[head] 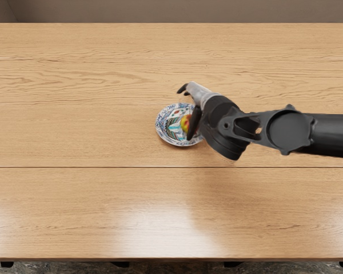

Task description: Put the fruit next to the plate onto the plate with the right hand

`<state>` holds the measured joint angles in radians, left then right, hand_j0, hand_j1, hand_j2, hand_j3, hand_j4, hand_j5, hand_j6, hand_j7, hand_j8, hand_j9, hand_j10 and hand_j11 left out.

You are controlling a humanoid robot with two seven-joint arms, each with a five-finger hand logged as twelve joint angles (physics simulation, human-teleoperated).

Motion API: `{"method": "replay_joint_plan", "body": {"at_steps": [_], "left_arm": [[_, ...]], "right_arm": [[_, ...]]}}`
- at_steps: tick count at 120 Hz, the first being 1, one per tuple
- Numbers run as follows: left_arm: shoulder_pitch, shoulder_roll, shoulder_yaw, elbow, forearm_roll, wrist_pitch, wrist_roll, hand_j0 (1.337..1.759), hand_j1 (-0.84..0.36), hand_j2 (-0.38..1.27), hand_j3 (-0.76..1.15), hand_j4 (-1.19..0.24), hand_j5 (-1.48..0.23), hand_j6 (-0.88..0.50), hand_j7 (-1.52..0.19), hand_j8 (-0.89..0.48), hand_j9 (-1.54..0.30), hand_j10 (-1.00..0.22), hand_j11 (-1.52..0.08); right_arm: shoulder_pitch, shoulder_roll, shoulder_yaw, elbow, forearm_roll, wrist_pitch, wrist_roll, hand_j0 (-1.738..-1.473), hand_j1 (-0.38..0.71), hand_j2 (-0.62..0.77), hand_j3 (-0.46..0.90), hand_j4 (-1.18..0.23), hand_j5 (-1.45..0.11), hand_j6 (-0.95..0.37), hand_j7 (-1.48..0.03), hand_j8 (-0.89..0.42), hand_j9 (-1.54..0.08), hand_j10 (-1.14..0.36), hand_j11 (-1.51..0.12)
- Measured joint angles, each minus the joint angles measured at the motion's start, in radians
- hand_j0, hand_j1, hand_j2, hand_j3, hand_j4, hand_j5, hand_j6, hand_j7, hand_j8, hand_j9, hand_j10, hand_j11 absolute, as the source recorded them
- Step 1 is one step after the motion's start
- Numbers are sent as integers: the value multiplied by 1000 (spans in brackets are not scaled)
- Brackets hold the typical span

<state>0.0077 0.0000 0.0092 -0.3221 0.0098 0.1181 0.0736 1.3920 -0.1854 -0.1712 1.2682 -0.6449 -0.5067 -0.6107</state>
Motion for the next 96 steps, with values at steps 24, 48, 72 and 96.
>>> {"method": "replay_joint_plan", "body": {"at_steps": [24, 48, 72, 96], "left_arm": [[0, 0, 0, 0, 0, 0, 0, 1658, 349, 0, 0, 0, 0, 0, 0, 0, 0, 0, 0], [0, 0, 0, 0, 0, 0, 0, 1658, 349, 0, 0, 0, 0, 0, 0, 0, 0, 0, 0], [0, 0, 0, 0, 0, 0, 0, 1658, 349, 0, 0, 0, 0, 0, 0, 0, 0, 0, 0], [2, 0, 0, 0, 1, 1, 0, 1658, 349, 0, 0, 0, 0, 0, 0, 0, 0, 0, 0]], "right_arm": [[-54, -267, 255, 186, 80, 400, 0, -1658, -259, 58, 0, -105, -145, -73, -139, -71, -145, -105, -146], [-114, -539, 366, 202, 233, 957, 0, -1658, -299, 20, 0, -54, -72, -43, -70, -42, -72, -54, -73], [-123, -687, 401, 119, 326, 1094, 0, -1658, -315, 5, 0, -36, -45, -32, -44, -31, -45, -35, -45], [-108, -714, 444, 68, 413, 1115, 0, -1658, -321, -1, 0, -28, -34, -27, -34, -27, -34, -28, -34]]}}
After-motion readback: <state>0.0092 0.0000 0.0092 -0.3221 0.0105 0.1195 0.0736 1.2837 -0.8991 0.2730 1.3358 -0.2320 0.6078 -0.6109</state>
